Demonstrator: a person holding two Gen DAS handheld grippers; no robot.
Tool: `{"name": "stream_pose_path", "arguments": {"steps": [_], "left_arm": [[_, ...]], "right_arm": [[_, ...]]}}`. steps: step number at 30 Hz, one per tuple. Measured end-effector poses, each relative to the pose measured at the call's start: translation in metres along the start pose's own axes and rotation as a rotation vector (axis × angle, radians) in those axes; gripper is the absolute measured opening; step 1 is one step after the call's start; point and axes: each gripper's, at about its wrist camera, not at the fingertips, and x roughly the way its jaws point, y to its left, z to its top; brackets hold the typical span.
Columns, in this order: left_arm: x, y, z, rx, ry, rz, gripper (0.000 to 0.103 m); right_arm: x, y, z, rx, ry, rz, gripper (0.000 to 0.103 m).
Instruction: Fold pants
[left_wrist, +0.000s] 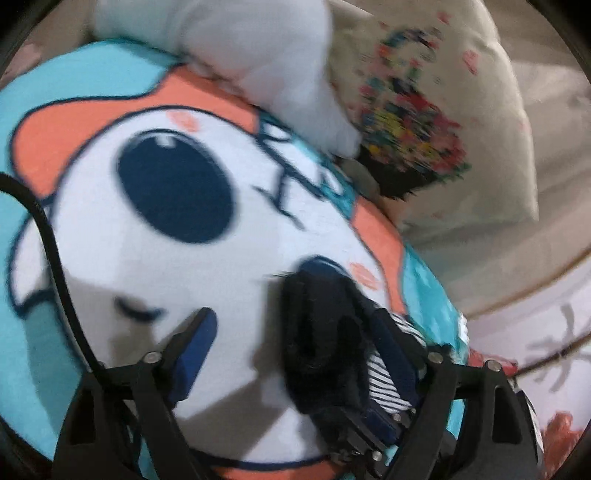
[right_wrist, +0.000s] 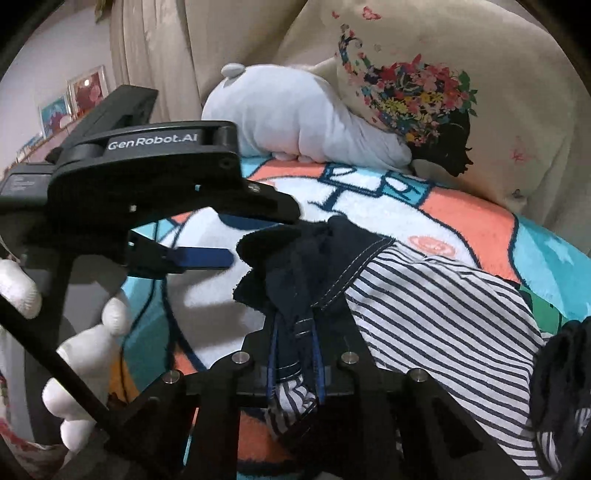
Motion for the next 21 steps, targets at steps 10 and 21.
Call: {"name": "stream_pose_path", "arguments": {"steps": [10,21], "left_arm": [[0.044,-0.091,-0.009,0.101,0.136,-0.146,0.065],[0.072,-0.186,-0.038,0.243,0.169,-0.179,0.066]], "right_arm": [[-0.075,-0.039,0.004,0.142,-0.179,0.025,0.015],[-0.162,-0.177,-0.058,0.518,-0.255,-0.158,0.015]]}}
